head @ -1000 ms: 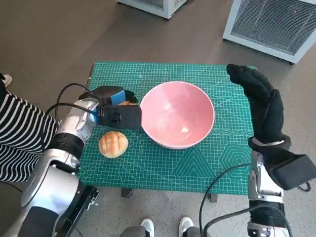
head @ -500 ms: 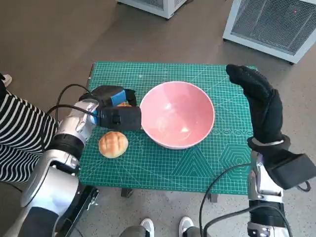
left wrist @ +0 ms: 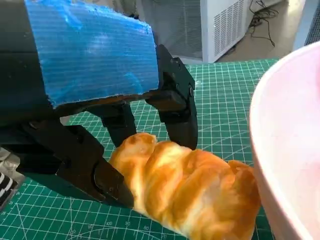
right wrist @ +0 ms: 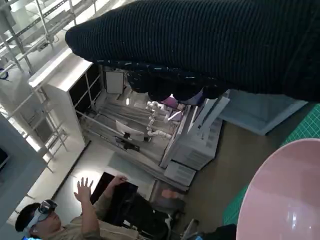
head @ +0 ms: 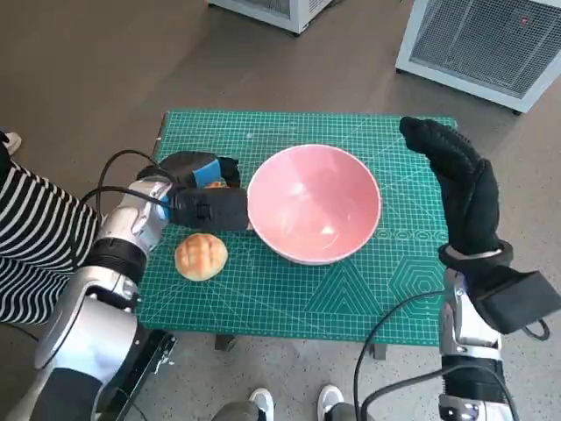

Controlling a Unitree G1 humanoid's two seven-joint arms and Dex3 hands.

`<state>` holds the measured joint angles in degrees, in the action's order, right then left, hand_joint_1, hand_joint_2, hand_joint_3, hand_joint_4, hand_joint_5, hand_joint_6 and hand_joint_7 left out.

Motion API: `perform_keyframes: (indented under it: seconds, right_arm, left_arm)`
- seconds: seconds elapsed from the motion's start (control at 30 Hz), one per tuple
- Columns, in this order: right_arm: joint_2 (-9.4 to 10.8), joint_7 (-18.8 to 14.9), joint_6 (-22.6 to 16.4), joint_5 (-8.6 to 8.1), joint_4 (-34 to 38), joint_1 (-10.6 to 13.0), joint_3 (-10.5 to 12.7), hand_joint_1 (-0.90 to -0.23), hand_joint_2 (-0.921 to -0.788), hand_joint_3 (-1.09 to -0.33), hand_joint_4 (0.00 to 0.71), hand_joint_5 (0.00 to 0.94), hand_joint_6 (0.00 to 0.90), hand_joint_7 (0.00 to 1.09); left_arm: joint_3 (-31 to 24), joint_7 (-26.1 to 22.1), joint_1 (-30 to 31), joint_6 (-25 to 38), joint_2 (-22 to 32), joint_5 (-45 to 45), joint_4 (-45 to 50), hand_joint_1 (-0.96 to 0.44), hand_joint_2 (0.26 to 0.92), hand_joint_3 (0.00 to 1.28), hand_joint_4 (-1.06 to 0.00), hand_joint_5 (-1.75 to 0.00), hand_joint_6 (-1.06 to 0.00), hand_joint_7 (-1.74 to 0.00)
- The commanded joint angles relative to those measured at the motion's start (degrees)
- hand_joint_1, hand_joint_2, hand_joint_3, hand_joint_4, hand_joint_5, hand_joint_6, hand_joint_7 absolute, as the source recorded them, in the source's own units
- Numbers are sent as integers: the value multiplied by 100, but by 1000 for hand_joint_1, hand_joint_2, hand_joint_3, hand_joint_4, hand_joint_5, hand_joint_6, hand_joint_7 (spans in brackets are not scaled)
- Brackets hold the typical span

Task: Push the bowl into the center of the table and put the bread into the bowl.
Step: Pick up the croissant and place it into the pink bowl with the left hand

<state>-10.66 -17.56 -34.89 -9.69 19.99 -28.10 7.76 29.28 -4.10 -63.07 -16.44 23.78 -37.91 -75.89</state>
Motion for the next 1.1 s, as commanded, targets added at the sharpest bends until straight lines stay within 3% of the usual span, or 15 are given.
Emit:
perform_keyframes:
  seconds: [0.03, 0.37, 1.1]
  right_arm:
    - [28, -60, 27, -105, 97, 58, -4, -784, -921, -766, 203, 0, 57, 515]
    - [30, -72, 3, -117, 176, 31, -4, -784, -921, -767, 202, 0, 58, 517]
    - [70, -112, -3, -175, 329, -98, -58, -782, -921, -768, 200, 0, 56, 521]
  left_arm:
    - [-78, -23, 1, -16, 173, 33, -49, 1, 920, 71, -688, -1114, -614, -1221]
    - [-262, -21, -118, -199, 495, 116, 78, 1, 921, 68, -696, -1120, -612, -1208]
    - [-831, 526, -320, -1142, 1299, 280, 1177, 1, 920, 21, -789, -1045, -629, -1162]
